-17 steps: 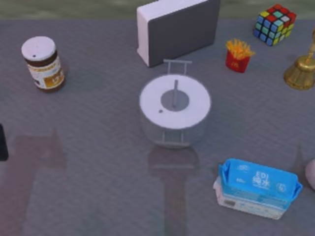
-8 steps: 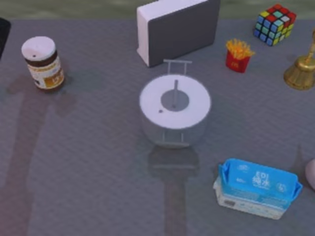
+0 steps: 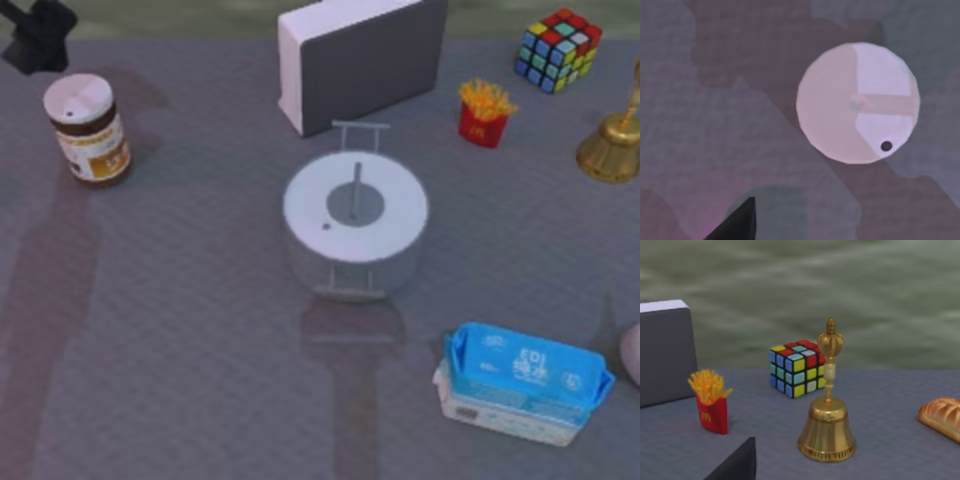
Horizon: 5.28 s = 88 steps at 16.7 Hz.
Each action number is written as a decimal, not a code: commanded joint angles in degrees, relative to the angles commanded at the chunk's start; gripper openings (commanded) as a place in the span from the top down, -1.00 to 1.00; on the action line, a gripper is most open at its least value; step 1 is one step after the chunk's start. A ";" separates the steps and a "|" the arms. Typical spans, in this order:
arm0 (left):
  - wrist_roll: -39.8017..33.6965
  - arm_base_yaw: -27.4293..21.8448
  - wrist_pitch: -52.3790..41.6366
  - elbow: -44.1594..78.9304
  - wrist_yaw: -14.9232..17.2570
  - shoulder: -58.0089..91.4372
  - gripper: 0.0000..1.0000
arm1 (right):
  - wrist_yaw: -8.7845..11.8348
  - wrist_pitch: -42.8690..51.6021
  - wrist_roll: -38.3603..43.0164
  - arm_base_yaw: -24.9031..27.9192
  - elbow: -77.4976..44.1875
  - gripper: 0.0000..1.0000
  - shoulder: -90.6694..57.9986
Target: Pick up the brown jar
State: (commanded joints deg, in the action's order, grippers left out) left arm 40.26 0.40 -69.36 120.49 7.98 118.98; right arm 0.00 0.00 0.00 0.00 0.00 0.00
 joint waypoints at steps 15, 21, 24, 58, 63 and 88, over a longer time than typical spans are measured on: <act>11.24 0.38 -17.45 33.73 1.51 31.24 -1.00 | 0.00 0.00 0.00 0.00 0.00 -1.00 0.00; 10.71 -0.12 -11.54 26.87 1.43 30.13 -1.00 | 0.00 0.00 0.00 0.00 0.00 -1.00 0.00; 10.47 -0.36 -5.90 20.16 1.39 29.30 -1.00 | 0.00 0.00 0.00 0.00 0.00 -1.00 0.00; 10.64 0.11 -4.41 8.61 1.24 19.18 1.00 | 0.00 0.00 0.00 0.00 0.00 -1.00 0.00; 10.63 1.22 -5.16 -6.59 1.08 2.69 1.00 | 0.00 0.00 0.00 0.00 0.00 -1.00 0.00; -52.13 -16.93 12.35 -29.32 -11.01 -7.05 1.00 | 0.00 0.00 0.00 0.00 0.00 -1.00 0.00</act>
State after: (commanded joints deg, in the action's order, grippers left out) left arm -11.87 -16.52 -57.01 91.17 -3.03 111.93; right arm 0.00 0.00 0.00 0.00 0.00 0.00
